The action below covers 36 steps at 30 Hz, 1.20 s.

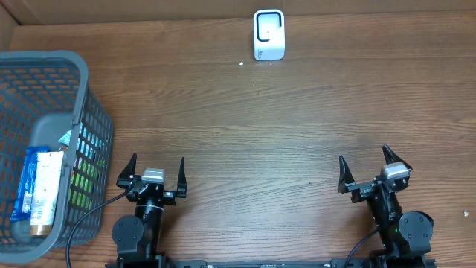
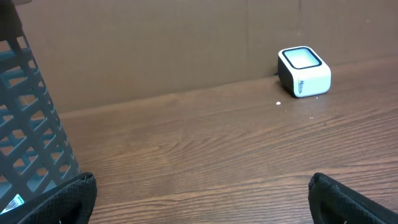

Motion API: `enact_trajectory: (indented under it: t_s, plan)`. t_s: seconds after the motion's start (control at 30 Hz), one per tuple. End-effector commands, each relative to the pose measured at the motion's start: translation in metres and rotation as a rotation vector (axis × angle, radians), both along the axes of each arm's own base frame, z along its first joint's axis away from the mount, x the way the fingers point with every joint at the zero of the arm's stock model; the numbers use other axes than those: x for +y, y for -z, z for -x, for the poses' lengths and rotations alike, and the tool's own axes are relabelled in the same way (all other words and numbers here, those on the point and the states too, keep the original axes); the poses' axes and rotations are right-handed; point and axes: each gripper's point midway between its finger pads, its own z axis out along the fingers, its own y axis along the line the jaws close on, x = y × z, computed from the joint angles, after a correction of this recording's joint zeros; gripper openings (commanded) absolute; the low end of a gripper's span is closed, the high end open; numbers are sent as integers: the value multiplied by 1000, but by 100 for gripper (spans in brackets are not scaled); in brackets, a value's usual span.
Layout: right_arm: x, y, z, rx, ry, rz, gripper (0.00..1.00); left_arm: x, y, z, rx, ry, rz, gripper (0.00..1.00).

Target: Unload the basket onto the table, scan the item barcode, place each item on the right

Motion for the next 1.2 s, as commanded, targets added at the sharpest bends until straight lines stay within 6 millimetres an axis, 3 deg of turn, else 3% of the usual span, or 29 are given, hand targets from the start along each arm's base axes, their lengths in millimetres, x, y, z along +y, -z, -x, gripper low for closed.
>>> enact_trajectory:
  t_s: [0.0,0.67,0.8,1.17]
  plan:
    - [-1,1,0,-6,1,0,100,2,1,0,-2,-10,-4,100]
    - [-1,1,0,-6,1,0,100,3,1,0,-2,-15,-5,100]
    - [-1,1,0,-7,1,0,100,-7,-3,0,-17,38,42,100]
    - [-1,1,0,-6,2,0,100,-7,0,0,5,31,135,100]
